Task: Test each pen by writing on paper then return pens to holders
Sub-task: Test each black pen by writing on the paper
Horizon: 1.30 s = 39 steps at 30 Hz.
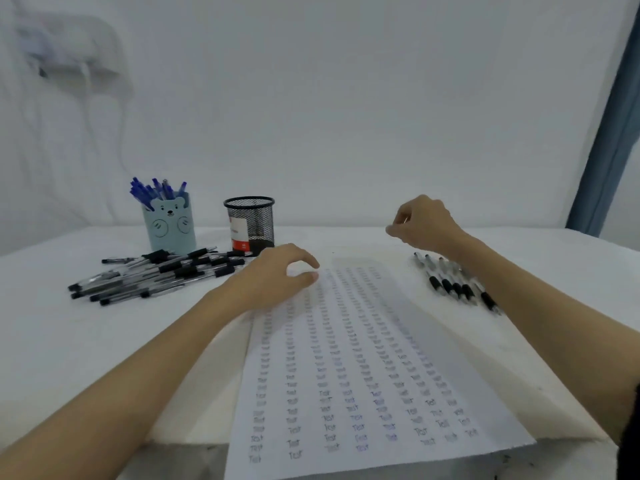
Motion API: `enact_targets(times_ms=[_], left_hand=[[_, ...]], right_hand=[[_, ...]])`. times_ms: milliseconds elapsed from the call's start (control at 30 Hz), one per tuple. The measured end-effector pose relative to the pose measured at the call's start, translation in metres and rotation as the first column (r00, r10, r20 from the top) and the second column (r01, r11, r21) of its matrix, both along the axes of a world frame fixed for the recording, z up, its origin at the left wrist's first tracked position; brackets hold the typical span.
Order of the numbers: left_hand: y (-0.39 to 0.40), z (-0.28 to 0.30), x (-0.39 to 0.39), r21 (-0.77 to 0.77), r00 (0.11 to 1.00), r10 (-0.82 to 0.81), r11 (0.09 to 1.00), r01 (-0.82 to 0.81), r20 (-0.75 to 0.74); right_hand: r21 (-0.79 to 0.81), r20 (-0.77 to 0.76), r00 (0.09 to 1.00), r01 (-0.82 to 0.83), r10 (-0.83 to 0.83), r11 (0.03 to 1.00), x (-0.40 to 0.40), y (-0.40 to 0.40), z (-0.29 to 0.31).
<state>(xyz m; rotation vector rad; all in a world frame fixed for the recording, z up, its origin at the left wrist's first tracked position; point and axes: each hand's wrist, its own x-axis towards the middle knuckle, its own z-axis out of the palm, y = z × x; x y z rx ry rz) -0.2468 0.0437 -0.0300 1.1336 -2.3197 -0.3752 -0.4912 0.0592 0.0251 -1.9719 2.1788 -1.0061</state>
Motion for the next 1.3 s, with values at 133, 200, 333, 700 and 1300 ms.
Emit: enact_targets(times_ms=[133, 200, 333, 700, 1300], left_hand=[[0.016, -0.007, 0.068, -0.036, 0.991, 0.128, 0.991, -0.127, 0.037], [0.027, -0.012, 0.105, -0.048, 0.982, 0.188, 0.981, -0.187, 0.024], [0.048, -0.02, 0.161, -0.097, 0.956, 0.292, 0.951, -0.292, -0.013], [0.064, -0.029, 0.187, -0.093, 0.921, 0.39, 0.917, -0.388, -0.003], [0.063, -0.023, 0.161, -0.109, 0.935, 0.35, 0.929, -0.355, -0.062]], right_hand=[[0.049, -0.047, 0.95, -0.306, 0.308, 0.951, 0.082, -0.009, 0.014], [0.102, -0.111, 0.893, -0.426, 0.436, 0.899, 0.127, -0.015, 0.01], [0.217, -0.276, 0.768, -0.536, 0.578, 0.815, 0.203, -0.029, -0.011], [0.185, -0.397, 0.745, -0.507, 0.536, 0.842, 0.248, -0.052, -0.049], [0.048, 0.423, 0.757, -0.567, 0.497, 0.822, 0.187, -0.028, -0.015]])
